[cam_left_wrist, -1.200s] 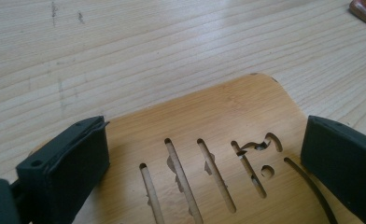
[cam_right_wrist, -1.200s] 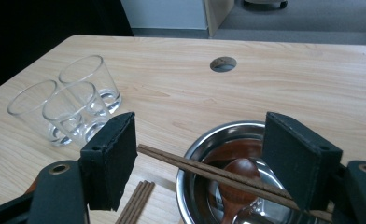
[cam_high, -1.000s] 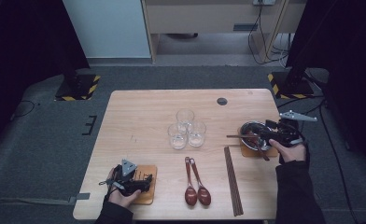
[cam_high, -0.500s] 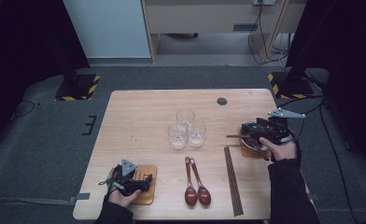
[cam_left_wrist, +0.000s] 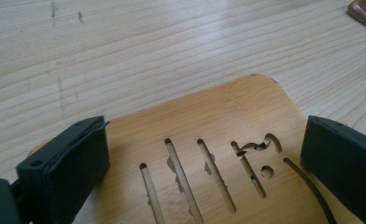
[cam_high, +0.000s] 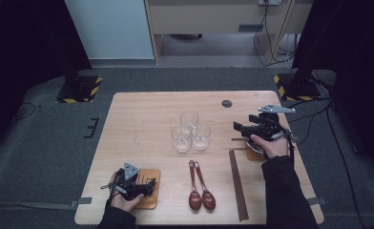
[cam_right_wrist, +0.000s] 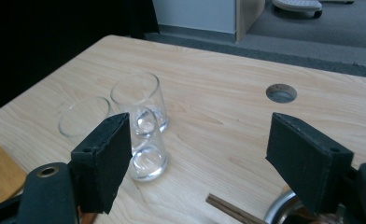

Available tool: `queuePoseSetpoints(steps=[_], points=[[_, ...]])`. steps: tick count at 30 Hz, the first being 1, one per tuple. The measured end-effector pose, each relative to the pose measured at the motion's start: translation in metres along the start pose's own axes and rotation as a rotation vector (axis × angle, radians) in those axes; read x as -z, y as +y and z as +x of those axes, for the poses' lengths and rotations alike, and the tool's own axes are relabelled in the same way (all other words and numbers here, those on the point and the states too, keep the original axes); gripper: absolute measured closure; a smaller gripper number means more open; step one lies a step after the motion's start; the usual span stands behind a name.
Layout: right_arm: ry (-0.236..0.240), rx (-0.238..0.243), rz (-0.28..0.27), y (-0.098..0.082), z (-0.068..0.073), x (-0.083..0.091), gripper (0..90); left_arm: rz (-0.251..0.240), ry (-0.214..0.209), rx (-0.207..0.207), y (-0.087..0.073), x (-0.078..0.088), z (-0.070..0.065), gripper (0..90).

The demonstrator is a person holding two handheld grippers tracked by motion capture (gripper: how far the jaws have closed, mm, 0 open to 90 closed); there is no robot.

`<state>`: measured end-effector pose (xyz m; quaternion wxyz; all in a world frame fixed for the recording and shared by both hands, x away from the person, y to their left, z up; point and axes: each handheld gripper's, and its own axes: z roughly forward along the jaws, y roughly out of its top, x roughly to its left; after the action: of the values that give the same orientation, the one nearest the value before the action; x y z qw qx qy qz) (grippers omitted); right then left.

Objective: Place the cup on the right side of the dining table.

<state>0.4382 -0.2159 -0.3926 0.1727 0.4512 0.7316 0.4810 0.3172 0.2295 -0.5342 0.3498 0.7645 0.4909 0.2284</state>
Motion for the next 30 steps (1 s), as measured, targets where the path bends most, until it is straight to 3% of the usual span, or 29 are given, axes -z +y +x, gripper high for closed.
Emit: queuePoseSetpoints(steps=[9,30], points=[[0.017,0.013,0.002,0.014,0.018,-0.015,22.6,0.001,0.002,-0.003,0.0,0.0,0.0,0.3],[0.036,0.005,0.039,0.019,0.039,-0.057,25.1,0.0,-0.001,0.0,0.0,0.0,0.0,0.3]])
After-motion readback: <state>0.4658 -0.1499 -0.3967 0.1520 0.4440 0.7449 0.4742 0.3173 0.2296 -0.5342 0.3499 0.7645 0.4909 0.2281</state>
